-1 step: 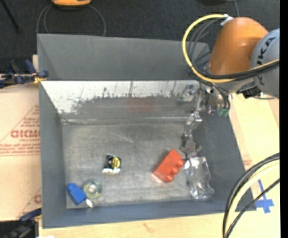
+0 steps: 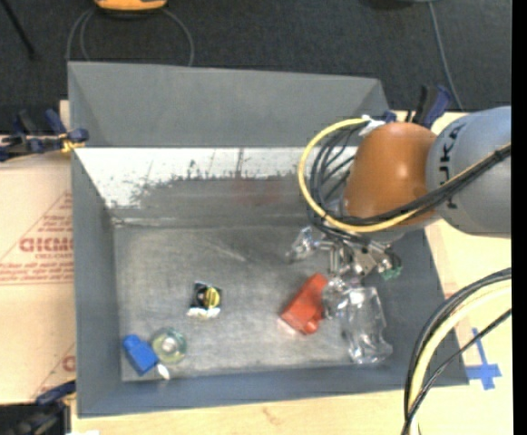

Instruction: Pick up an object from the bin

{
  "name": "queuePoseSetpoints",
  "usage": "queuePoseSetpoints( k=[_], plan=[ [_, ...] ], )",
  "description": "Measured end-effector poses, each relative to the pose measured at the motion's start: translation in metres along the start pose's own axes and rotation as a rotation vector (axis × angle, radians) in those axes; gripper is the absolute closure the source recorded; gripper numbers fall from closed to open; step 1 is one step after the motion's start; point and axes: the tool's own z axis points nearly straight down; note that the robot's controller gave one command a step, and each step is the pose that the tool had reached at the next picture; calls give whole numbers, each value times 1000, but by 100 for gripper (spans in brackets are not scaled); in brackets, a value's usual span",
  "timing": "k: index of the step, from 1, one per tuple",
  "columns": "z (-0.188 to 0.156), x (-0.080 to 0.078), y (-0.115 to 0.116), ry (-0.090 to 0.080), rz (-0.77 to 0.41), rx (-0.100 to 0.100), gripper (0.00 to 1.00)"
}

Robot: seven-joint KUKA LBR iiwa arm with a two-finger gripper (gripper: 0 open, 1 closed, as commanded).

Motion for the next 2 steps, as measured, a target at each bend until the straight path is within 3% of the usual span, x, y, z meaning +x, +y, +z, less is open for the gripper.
queuePoseSetpoints(
  k=[1,2],
  plan=[
    [-3,-1,-2,-4,2,4,100],
    [-133,-6,-11,-13,-79,9,100]
  ],
)
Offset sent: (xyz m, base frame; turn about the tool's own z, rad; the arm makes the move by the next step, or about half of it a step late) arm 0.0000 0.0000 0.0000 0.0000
